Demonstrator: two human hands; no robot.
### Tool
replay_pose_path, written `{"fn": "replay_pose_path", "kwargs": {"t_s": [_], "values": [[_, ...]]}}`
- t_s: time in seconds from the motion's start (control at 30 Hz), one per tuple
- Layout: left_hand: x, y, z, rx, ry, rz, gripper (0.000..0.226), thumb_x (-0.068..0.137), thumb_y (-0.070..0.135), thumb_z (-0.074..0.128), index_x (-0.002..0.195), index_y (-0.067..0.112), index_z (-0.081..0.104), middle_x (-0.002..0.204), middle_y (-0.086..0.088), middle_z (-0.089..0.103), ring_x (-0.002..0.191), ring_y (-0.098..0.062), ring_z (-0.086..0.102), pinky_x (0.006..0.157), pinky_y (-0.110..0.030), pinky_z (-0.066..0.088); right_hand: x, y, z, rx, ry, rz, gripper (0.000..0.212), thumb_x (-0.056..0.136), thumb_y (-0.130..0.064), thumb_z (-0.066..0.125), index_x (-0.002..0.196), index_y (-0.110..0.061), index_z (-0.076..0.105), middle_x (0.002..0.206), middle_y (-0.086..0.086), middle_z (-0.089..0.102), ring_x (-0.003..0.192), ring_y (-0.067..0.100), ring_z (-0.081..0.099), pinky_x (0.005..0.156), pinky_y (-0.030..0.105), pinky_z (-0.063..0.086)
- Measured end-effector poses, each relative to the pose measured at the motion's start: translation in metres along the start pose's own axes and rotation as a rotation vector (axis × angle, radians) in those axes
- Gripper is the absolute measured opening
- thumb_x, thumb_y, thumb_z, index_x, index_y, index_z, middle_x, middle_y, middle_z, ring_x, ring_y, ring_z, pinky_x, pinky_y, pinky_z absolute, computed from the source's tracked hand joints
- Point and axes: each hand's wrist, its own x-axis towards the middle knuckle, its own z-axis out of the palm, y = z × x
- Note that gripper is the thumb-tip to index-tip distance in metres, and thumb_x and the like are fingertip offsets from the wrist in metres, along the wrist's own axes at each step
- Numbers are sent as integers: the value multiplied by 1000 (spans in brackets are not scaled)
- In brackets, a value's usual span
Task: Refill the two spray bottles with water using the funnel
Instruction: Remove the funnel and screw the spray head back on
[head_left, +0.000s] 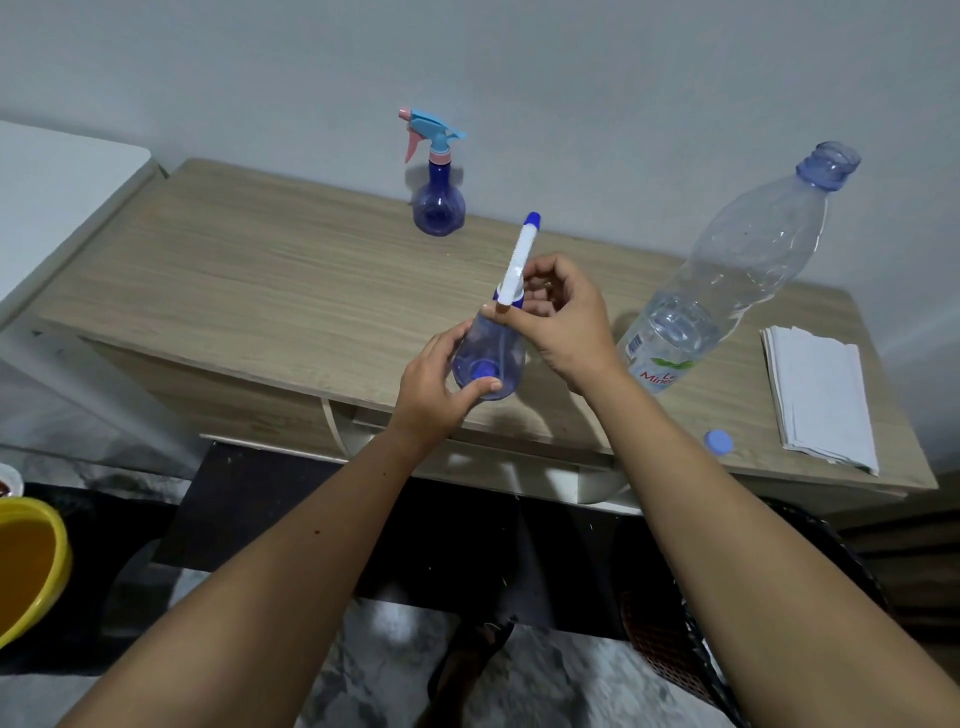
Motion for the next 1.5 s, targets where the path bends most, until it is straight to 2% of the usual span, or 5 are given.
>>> {"fn": "replay_pose_path", "kwargs": {"t_s": [0.33,0.57,1.1,1.27,1.5], "values": [[1,0,1,0,10,6,77,77,29,90,144,11,57,133,0,66,122,-16,67,102,-48,57,-1,11,8,37,71,54,47,67,-15,99,95,-15,61,106,13,77,94,26,78,86,41,65],[0,-2,3,3,20,-8,76,77,28,91,144,14,57,136,-2,66,125,-17,66,103,-52,56,4,11,-2,77,-4,10,34,83,-1,84,116,-3,75,101,9,74,85,13,66,86,27,59],[1,-2,2,207,8,54,84,78,36,91,146,4,55,140,-7,65,126,-19,65,104,-44,56,4,10,-1,54,16,50,35,76,-12,94,96,-11,65,93,8,73,81,16,72,83,36,65],[2,2,2,270,7,94,81,77,31,94,143,2,58,135,-8,67,120,-18,66,102,-31,55,-2,14,0,69,7,0,41,82,-14,86,120,-11,73,112,7,73,103,21,73,100,46,61],[2,5,3,287,5,97,79,77,36,88,142,3,58,133,-6,68,116,-15,67,99,-24,54,0,12,3,91,74,51,29,77,-12,92,98,-15,73,95,0,77,89,15,77,88,39,65]]}}
